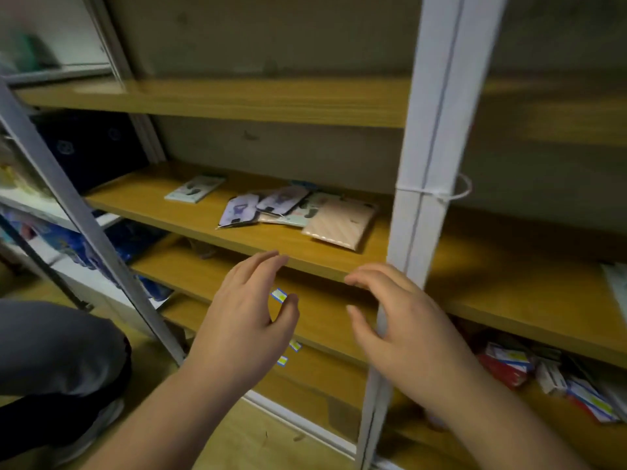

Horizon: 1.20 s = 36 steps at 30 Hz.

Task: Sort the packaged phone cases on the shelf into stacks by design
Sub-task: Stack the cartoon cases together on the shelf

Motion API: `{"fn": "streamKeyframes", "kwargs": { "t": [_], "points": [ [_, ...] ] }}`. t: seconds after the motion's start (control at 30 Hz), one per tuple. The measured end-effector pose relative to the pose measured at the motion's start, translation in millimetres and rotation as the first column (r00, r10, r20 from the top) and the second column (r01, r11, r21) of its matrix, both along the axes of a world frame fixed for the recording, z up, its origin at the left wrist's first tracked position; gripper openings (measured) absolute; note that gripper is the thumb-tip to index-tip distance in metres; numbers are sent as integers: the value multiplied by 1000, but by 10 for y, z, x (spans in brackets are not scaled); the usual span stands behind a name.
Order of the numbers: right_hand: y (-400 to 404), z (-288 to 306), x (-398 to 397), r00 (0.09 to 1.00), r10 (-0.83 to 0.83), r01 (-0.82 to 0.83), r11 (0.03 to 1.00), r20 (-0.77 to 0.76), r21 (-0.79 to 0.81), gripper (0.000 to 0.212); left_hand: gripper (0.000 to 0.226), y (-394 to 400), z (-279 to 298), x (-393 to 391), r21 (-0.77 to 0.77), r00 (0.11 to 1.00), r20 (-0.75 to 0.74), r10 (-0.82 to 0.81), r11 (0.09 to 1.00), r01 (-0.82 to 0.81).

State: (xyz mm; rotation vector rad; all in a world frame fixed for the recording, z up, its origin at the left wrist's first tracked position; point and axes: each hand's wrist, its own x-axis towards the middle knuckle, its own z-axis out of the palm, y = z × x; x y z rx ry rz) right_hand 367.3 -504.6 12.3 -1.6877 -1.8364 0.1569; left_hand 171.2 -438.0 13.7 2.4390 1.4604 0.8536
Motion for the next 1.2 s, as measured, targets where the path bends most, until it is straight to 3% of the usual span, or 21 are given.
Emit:
{"fn": "streamKeyframes", "kwargs": {
  "t": [0.37, 0.6, 0.83, 1.0, 1.1, 1.2],
  "points": [
    [1794, -56, -935, 960, -273, 274, 961, 64, -16, 44, 54, 2082, -170, -979, -135, 998, -11, -60, 989, 58],
    [1895, -94, -919, 911, -408, 411, 910, 62, -49, 45, 49, 3033, -258, -445, -203, 983, -137, -118, 975, 89],
    [1872, -215, -925, 885, -465, 466, 881, 37, -86, 44, 77, 3546, -328, 128, -228, 928, -345, -138, 972, 60],
    [1877, -238, -911, 865, -502, 500, 861, 8, -97, 45, 63, 3749, -272, 70, -374, 978, -150, -145, 924, 80],
    [1841, -266, -916, 856, -516, 513, 853, -10, -100, 44, 41, 3810, -298, -63, -456, 985, 168, -33, 884, 107],
    [1862, -260, -941, 857, -515, 512, 852, 4, -113, 43, 16, 3754, -307, -225, -647, 802, 563, 198, 710, 278]
  ]
}}
